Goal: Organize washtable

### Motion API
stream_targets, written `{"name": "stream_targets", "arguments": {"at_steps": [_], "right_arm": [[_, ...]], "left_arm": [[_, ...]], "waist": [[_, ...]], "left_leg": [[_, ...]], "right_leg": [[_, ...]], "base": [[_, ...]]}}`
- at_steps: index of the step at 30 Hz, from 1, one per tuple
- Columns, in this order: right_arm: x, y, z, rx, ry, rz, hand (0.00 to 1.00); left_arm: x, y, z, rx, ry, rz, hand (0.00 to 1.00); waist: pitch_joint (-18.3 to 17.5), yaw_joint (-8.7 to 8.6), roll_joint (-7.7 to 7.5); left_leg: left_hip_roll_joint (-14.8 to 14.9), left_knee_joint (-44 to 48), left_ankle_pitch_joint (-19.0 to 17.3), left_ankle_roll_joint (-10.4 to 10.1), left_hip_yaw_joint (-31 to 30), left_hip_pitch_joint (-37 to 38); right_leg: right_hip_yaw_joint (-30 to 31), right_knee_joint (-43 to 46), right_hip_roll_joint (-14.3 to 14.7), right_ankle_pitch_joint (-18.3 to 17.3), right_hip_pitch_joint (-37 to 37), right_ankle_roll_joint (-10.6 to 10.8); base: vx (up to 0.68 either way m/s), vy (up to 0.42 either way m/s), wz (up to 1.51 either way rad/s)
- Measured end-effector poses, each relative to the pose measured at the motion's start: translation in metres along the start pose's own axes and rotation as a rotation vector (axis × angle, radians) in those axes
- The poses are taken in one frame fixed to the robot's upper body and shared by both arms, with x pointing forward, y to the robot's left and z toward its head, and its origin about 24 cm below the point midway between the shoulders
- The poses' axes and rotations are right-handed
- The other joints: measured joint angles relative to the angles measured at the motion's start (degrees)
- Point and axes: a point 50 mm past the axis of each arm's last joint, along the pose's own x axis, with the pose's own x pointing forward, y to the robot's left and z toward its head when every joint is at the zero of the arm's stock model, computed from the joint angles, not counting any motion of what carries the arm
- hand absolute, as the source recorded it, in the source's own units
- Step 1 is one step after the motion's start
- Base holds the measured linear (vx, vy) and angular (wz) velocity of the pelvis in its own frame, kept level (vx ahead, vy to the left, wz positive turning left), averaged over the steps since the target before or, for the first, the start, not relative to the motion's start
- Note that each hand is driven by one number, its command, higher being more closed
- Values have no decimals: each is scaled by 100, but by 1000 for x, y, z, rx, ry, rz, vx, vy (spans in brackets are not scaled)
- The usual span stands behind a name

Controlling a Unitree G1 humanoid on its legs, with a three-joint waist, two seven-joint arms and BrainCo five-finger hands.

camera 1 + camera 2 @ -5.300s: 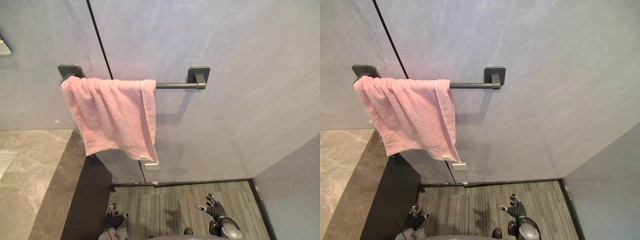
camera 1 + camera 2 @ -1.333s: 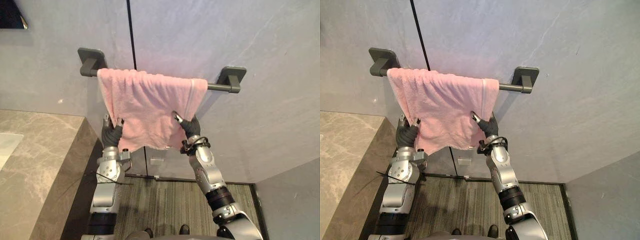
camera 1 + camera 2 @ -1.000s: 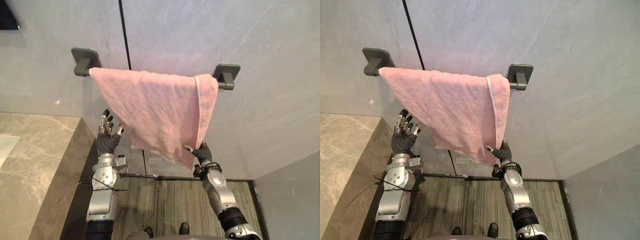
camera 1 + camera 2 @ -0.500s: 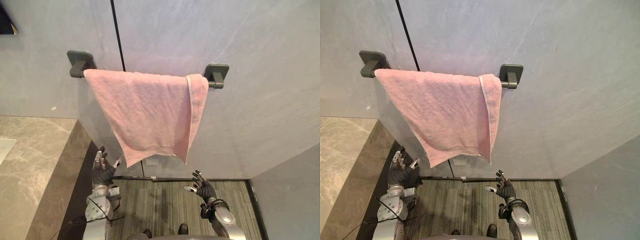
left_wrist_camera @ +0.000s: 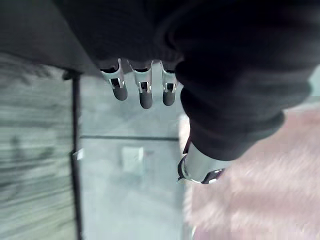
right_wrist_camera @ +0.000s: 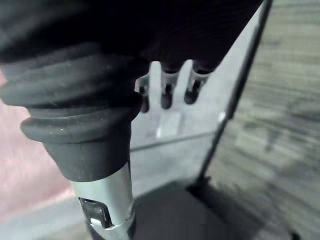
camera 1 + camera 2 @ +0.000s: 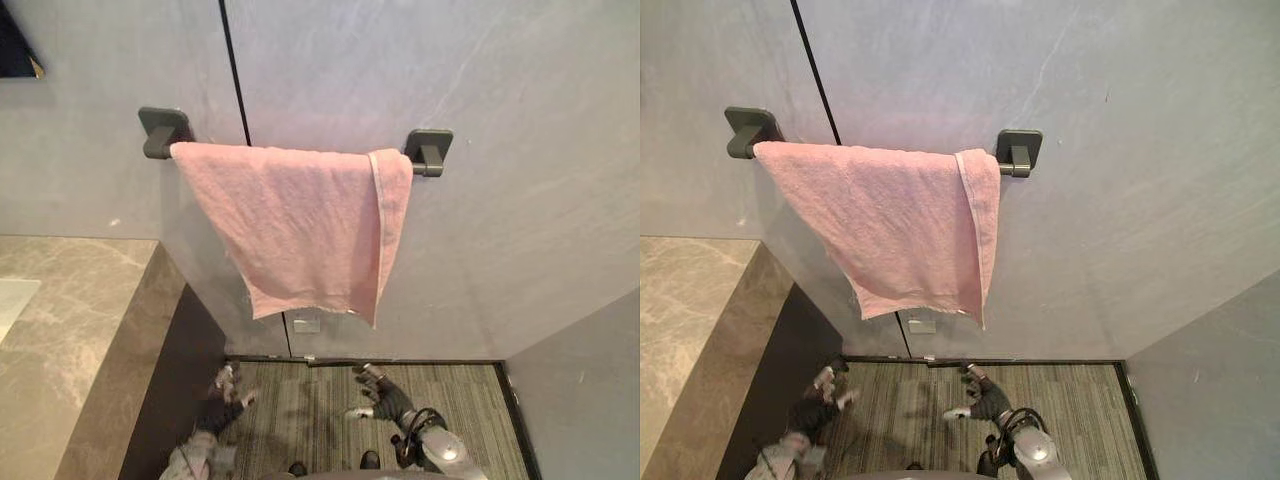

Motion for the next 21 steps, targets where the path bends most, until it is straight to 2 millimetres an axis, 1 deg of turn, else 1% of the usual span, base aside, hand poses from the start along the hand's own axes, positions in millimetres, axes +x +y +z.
{"name": "stream_targets", "arguments": {"at_steps": [2,3,4,5,6,7,8,9,10,11,12,13,14,15,18,21], "right_arm": [[-1,12,11,-34,-42,120,0],[-2,18,22,-53,-82,181,0],[-1,24,34,-63,-133,231,0],[-2,26,41,-73,-159,249,0],[-1,30,56,-66,-226,279,0],[0,33,64,-63,-259,295,0],[2,36,80,-73,-320,322,0],[5,39,95,-58,-382,351,0],[6,42,102,-55,-410,365,0],[9,46,115,-47,-458,384,0],[11,48,127,-29,-504,389,0],[12,48,132,-23,-524,389,0],[15,47,146,-15,-568,385,0],[15,47,148,-12,-573,384,0],[18,47,163,3,-624,372,0],[19,51,172,-1,-662,360,0]], "left_arm": [[-5,-7,-4,-21,29,-139,0],[-5,-14,-2,-44,25,-218,0],[-5,-22,4,-67,5,-286,0],[-5,-27,8,-80,-10,-317,0],[-2,-38,18,-128,-57,-369,0],[1,-42,24,-147,-84,-391,0],[8,-52,38,-171,-141,-431,0],[15,-58,52,-187,-203,-446,0],[19,-61,59,-191,-236,-448,0],[24,-66,73,-200,-305,-435,0],[28,-67,89,-204,-378,-415,0],[30,-68,94,-207,-407,-408,0],[33,-70,110,-221,-483,-385,0],[34,-70,112,-223,-491,-382,0],[34,-74,128,-266,-569,-344,0],[34,-77,139,-331,-624,-317,0]], "waist": [[2,4,2],[1,9,1],[-4,6,-6],[-6,-1,-10],[-12,-2,-20],[-14,-12,-22],[-14,-30,-23],[-14,-43,-23],[-14,-36,-25],[-20,-30,-33],[-25,-25,-39],[-25,-22,-40],[-24,-12,-36],[-24,-8,-36],[-25,4,-38],[-25,6,-37]], "left_leg": [[0,19,-20,4,12,1],[-3,34,-24,9,18,2],[-7,44,-28,19,22,2],[-10,50,-24,33,22,2],[-19,57,-25,45,17,3],[-26,57,-25,45,10,3],[-40,59,-23,48,-19,3],[-51,63,-22,49,-53,16],[-55,62,-22,49,-57,39],[-61,61,-22,49,-68,76],[-70,63,-21,51,-91,85],[-78,66,-20,52,-106,86],[-95,69,-18,54,-138,112],[-96,68,-18,54,-141,119],[-102,68,-17,55,-211,208],[-120,68,-7,68,-212,205]], "right_leg": [[-7,0,-6,-6,12,5],[-24,1,-15,-5,26,3],[-29,1,-21,-5,31,1],[-34,1,-25,-5,33,0],[-49,2,-35,-7,41,-1],[-77,2,-45,-8,44,-3],[-132,2,-59,-9,59,-3],[-167,2,-70,-10,91,-4],[-169,3,-74,-12,114,-6],[-171,3,-81,-17,150,-8],[-176,3,-88,-24,168,-3],[-189,4,-95,-25,174,-3],[-221,4,-109,-30,209,-2],[-225,5,-109,-32,216,-1],[-272,262,-134,-185,210,-3],[-272,300,-156,-194,193,-3]], "base": [[13,11,2],[26,25,5],[22,22,3],[0,0,0],[0,0,0],[17,24,6],[8,22,13],[9,27,13],[1,23,10],[-5,20,7],[-9,17,8],[-19,15,12],[-20,11,9],[-28,11,8],[-20,11,9],[-20,12,2]]}}
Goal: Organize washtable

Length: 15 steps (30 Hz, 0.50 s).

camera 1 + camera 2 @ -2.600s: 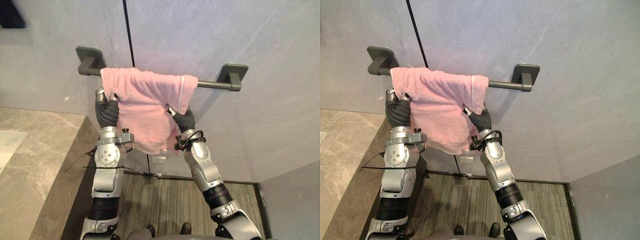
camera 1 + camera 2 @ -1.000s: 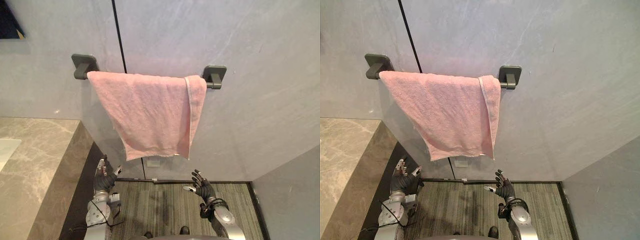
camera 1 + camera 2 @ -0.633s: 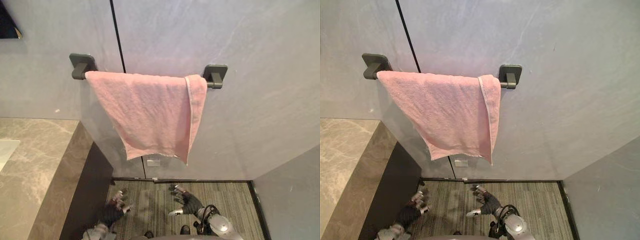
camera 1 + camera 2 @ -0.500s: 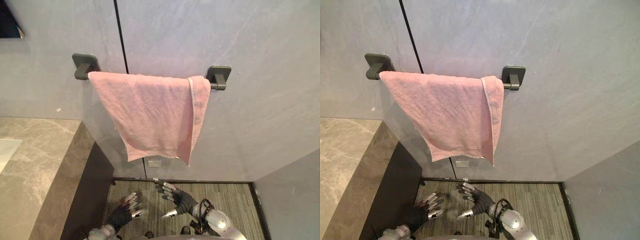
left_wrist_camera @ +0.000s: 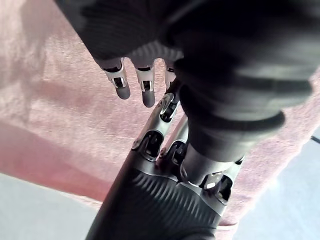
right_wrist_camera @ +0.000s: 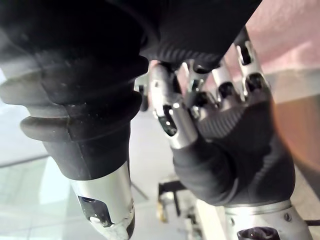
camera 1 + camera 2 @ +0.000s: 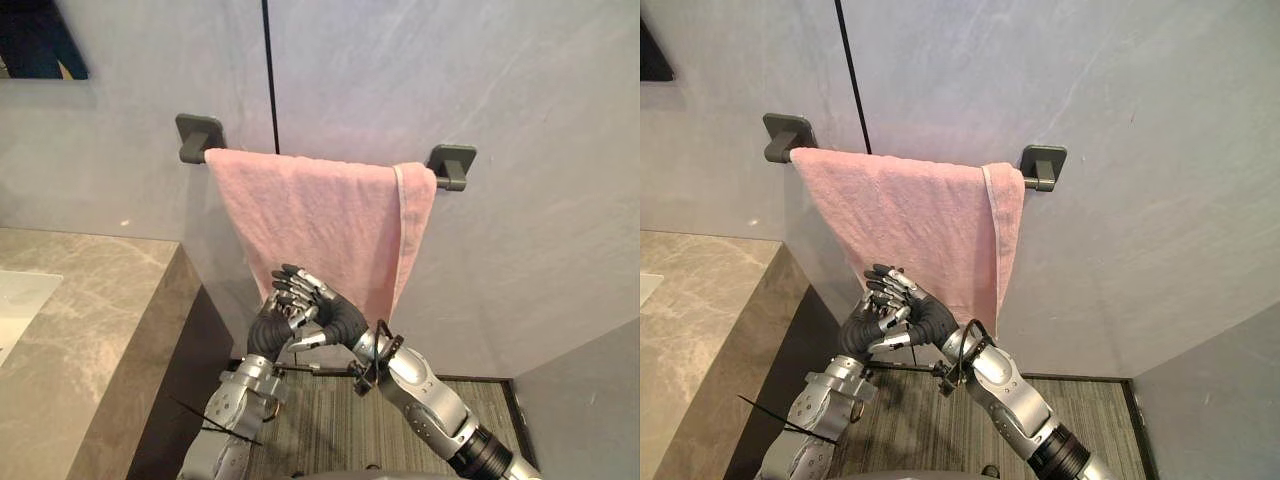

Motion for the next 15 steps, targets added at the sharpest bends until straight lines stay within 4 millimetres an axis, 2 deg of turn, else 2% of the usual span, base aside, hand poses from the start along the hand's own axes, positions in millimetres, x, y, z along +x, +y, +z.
{"name": "stream_targets", "arguments": {"at_steps": [11,15], "right_arm": [[11,-3,13,-60,-78,-69,0],[12,-13,17,-74,-97,-138,0]], "left_arm": [[13,-7,13,42,-92,29,0],[24,-2,16,199,-115,72,0]], "waist": [[-16,-26,-13],[-36,-24,-32]], "left_leg": [[-21,-24,61,46,5,-237],[-16,-33,72,43,9,-368]], "right_leg": [[8,145,-30,-49,-313,6],[9,103,-16,-35,-428,3]], "base": [[-16,9,0],[29,3,-1]]}}
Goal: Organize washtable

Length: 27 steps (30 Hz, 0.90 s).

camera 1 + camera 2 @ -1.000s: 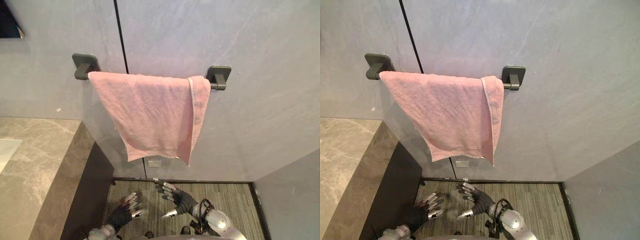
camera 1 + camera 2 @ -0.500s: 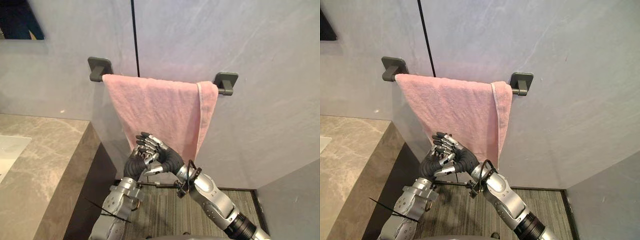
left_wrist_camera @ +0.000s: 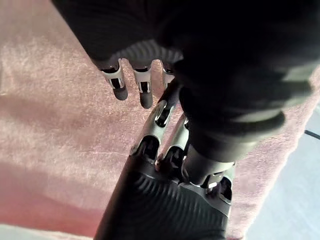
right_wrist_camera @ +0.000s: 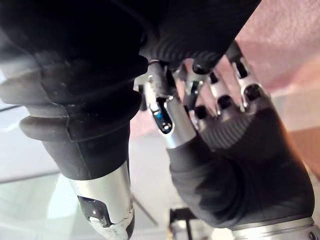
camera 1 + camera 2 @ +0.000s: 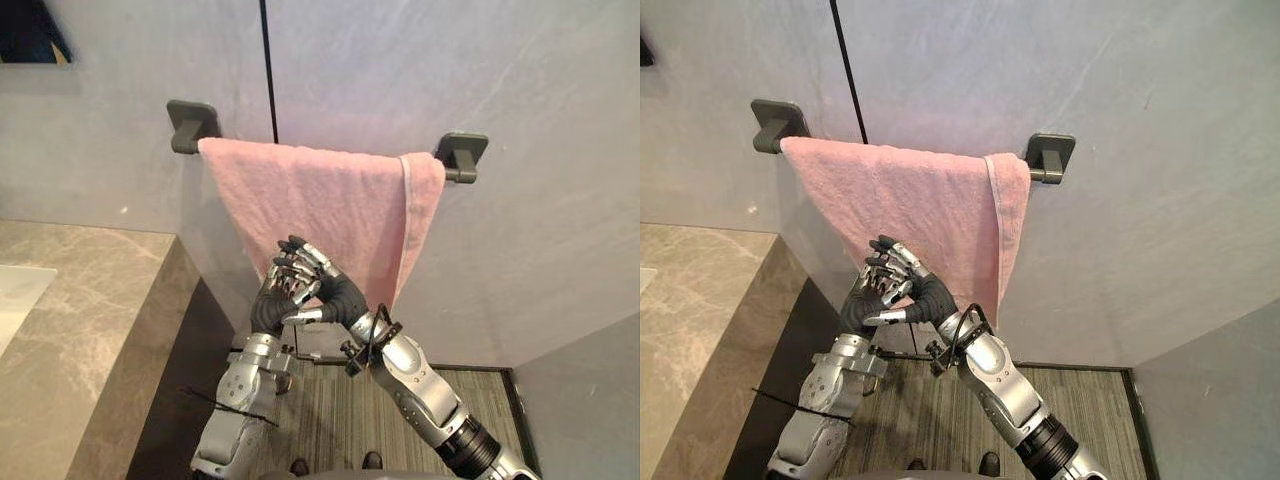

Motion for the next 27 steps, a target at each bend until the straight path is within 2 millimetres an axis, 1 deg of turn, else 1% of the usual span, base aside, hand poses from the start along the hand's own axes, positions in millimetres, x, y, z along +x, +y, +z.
{"name": "stream_targets", "arguments": {"at_steps": [2,3,4,7,11,13,17,20,21,24,27], "right_arm": [[0,-5,0,2,-4,-26,0],[0,-10,2,4,-12,-49,0],[0,-12,2,4,-15,-60,0],[-2,-26,8,-8,-37,-120,0],[-7,-35,9,-10,-42,-164,0],[-10,-38,7,-15,-35,-183,0],[-12,-42,7,-26,-33,-208,0],[-17,-44,3,-17,-22,-225,0],[-19,-43,2,-18,-14,-228,0],[-21,-43,-1,-15,-5,-233,0],[-32,-46,-7,1,19,-271,0]], "left_arm": [[2,8,-3,60,13,34,0],[2,20,-7,104,29,86,0],[1,25,-8,121,35,108,0],[-1,47,-9,203,54,210,0],[0,66,0,262,21,320,0],[5,70,7,278,-6,346,0],[9,76,13,285,-35,384,0],[7,83,12,288,-28,422,0],[6,85,13,283,-31,439,0],[5,86,13,276,-33,452,0],[3,86,11,257,-30,465,0]], "waist": [[-1,-34,-2],[-2,-118,-2],[-2,-141,-2],[-2,-141,-2],[-1,-144,-2],[-2,-146,-1],[-2,-168,-1],[-2,-197,-1],[-2,-254,-1],[-4,-276,2],[-6,-271,8]], "left_leg": [[2,-13,0,0,11,0],[6,-32,0,0,12,-4],[8,-35,0,0,15,-4],[12,-57,0,0,53,-4],[24,-128,0,0,95,-2],[26,-136,0,0,95,2],[24,-150,0,0,101,3],[22,-167,0,0,102,17],[19,-170,0,0,100,25],[14,-174,0,0,128,38],[14,-189,0,0,132,81]], "right_leg": [[9,-28,8,4,2,-1],[10,-68,17,18,7,-8],[17,-72,20,18,4,-8],[71,-172,35,58,13,-13],[110,-250,65,94,1,-18],[109,-257,65,94,4,-18],[113,-271,68,94,3,-18],[114,-292,74,95,14,-17],[110,-317,75,99,36,-12],[133,-363,76,122,58,-3],[137,-370,76,122,90,-3]], "base": [[42,4,-3],[30,1,-3],[34,1,-6],[23,0,-9],[4,-5,-7],[0,0,0],[0,0,0],[0,0,0],[0,0,0],[-3,0,-3],[-2,0,-1]]}}
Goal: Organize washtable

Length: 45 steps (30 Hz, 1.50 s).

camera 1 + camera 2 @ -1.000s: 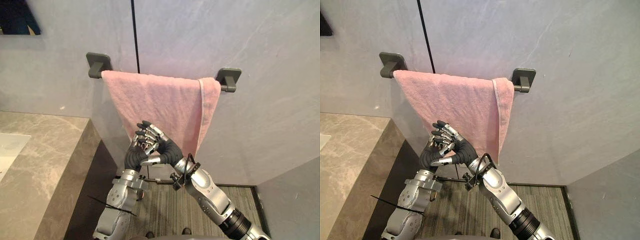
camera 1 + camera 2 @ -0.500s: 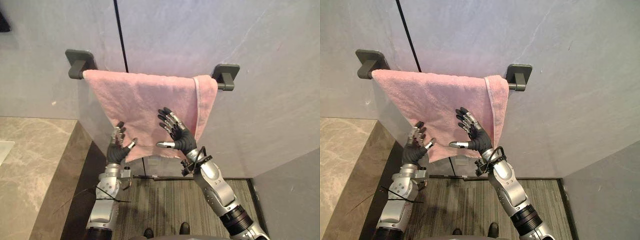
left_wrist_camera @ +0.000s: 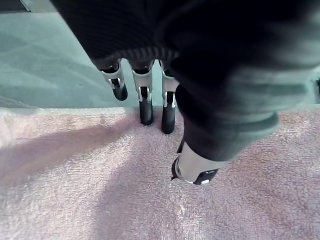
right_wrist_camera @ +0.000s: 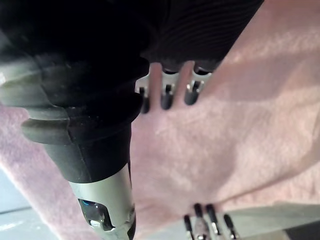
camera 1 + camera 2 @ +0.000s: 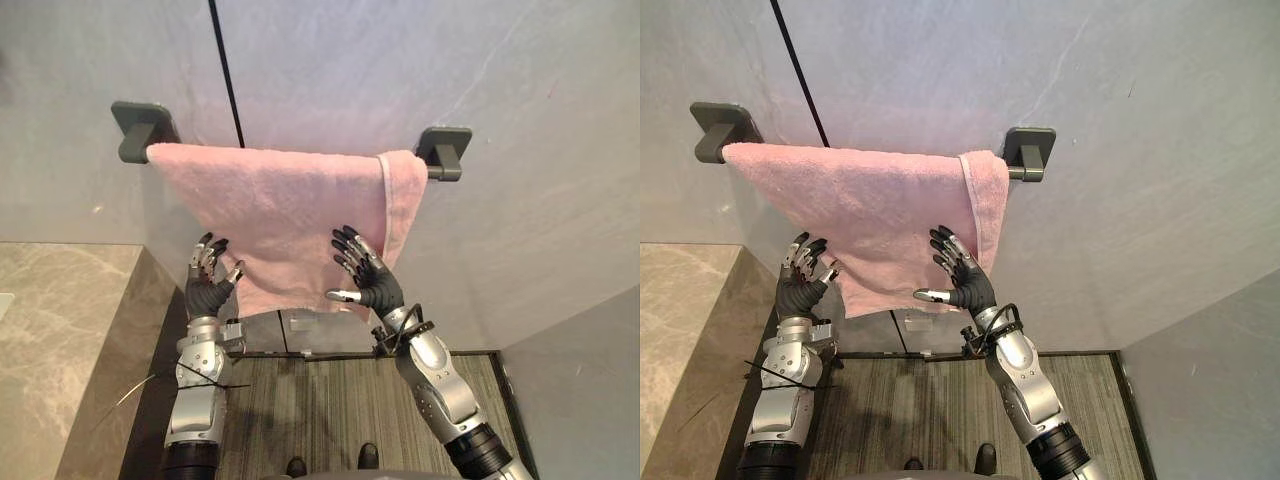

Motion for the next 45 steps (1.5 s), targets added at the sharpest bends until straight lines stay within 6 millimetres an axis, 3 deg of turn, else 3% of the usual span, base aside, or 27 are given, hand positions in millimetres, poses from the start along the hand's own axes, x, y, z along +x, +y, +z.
{"name": "stream_targets", "arguments": {"at_steps": [5,8,10,13,14,16,17,22,25,29,30,31,32,33,35,36,38,39,40,41,42,44,45], "right_arm": [[-22,-11,-23,14,103,-60,0],[-51,-31,-56,-31,272,-167,0],[-80,-49,-81,-83,423,-262,0],[-110,-63,-102,-122,568,-339,0],[-133,-71,-119,-131,685,-395,0],[-150,-75,-130,-117,762,-435,0],[-168,-77,-139,-103,839,-473,0],[-230,-78,-163,-92,1139,-612,0],[-239,-83,-166,-88,1196,-679,0],[-237,-87,-165,-98,1209,-705,0],[-236,-88,-165,-107,1211,-712,0],[-235,-88,-165,-109,1208,-715,0],[-228,-81,-167,-89,1186,-710,0],[-224,-81,-167,-78,1162,-725,0],[-224,-82,-165,-62,1136,-757,0],[-224,-84,-164,-60,1129,-771,0],[-229,-89,-162,-46,1124,-812,0],[-231,-90,-161,-26,1120,-839,0],[-233,-94,-159,-20,1112,-862,0],[-230,-97,-160,-12,1112,-866,0],[-227,-93,-163,0,1125,-847,0],[-227,-92,-164,-7,1135,-835,0],[-226,-93,-163,-18,1128,-832,0]], "left_arm": [[-12,0,-19,4,86,-6,0],[-32,3,-57,38,264,-29,0],[-57,12,-91,105,437,-41,0],[-86,23,-121,174,611,-51,0],[-114,36,-142,228,757,-33,0],[-135,46,-154,251,860,-2,0],[-155,56,-163,256,956,38,0],[-219,81,-176,235,1205,190,0],[-238,85,-176,166,1264,277,0],[-224,78,-178,109,1230,281,0],[-219,73,-179,88,1217,281,0],[-215,71,-179,75,1205,284,0],[-206,73,-178,62,1174,297,0],[-189,70,-176,40,1123,298,0],[-187,57,-177,-13,1106,301,0],[-186,50,-177,-31,1103,291,0],[-185,43,-177,-37,1094,267,0],[-185,38,-178,-32,1097,238,0],[-185,33,-178,-35,1098,218,0],[-184,25,-178,-21,1101,163,0],[-182,27,-178,14,1095,127,0],[-182,30,-178,48,1096,95,0],[-180,26,-177,56,1090,62,0]], "waist": [[-42,-7,23],[-74,1,80],[-87,-9,105],[-85,-9,108],[-78,-7,117],[-68,-7,132],[-56,-8,150],[27,13,246],[76,35,255],[197,66,263],[214,138,363],[205,145,344],[201,113,135],[313,101,149],[327,99,223],[336,87,268],[272,-19,385],[234,-43,457],[185,-84,581],[185,-205,587],[182,-262,461],[213,-262,423],[234,-313,412]], "left_leg": [[2,-15,-1,-2,15,63],[2,-15,-4,-6,14,63],[3,-12,-4,-6,26,67],[8,10,-6,-9,44,73],[11,21,-9,-14,80,111],[14,30,-14,-20,109,153],[15,59,-24,-33,109,181],[76,255,-114,-133,148,197],[175,478,-163,-170,130,5],[207,645,-131,-224,-181,-234],[242,672,-123,-303,-266,-392],[265,651,-150,-308,-254,-474],[338,901,-265,-256,109,-618],[776,2364,-464,-14,452,-899],[1634,3424,-484,-133,428,-527],[1798,3562,-458,-222,261,-365],[2064,3695,-163,-683,-466,199],[2104,3215,504,-868,-737,542],[2094,2783,1186,-759,-853,657],[1978,2449,748,-997,-945,701],[1924,2375,379,-1100,-867,754],[1861,2394,-135,-1131,-738,833],[1695,2424,-435,-1207,-721,841]], "right_leg": [[27,-19,-9,0,57,0],[21,-29,13,25,64,12],[31,-31,11,46,65,13],[63,-34,9,79,72,11],[110,-39,4,98,100,15],[137,-51,5,110,132,13],[138,-55,2,114,172,13],[145,-56,24,136,280,-6],[122,-54,101,138,272,-16],[-229,-5,112,87,243,-103],[-383,225,121,64,29,-185],[-453,353,92,68,-111,-271],[-657,408,-75,24,-356,-443],[-767,648,-136,-27,-471,-535],[-794,885,-94,-72,-539,-521],[-798,937,-91,-70,-558,-519],[-769,1140,-91,-25,-757,-452],[-722,1198,-79,71,-911,-329],[-710,1180,-49,152,-1000,-257],[-618,1105,-57,327,-1211,-185],[-470,1018,-91,496,-1270,-179],[-377,1062,-187,648,-1364,-76],[-297,1133,-283,756,-1464,0]], "base": [[0,0,0],[0,0,0],[-16,-2,-2],[-48,-7,-6],[-61,-6,-11],[-64,-8,-8],[-80,-15,-2],[-94,-31,-1],[-123,-70,2],[-103,-75,44],[-98,-55,28],[-111,-43,52],[-98,-7,66],[-73,-12,62],[-10,24,19],[-19,120,2],[-89,211,-9],[-127,218,-11],[-179,206,-8],[-166,168,-10],[-193,224,-20],[-169,240,-24],[-217,275,-20]]}}
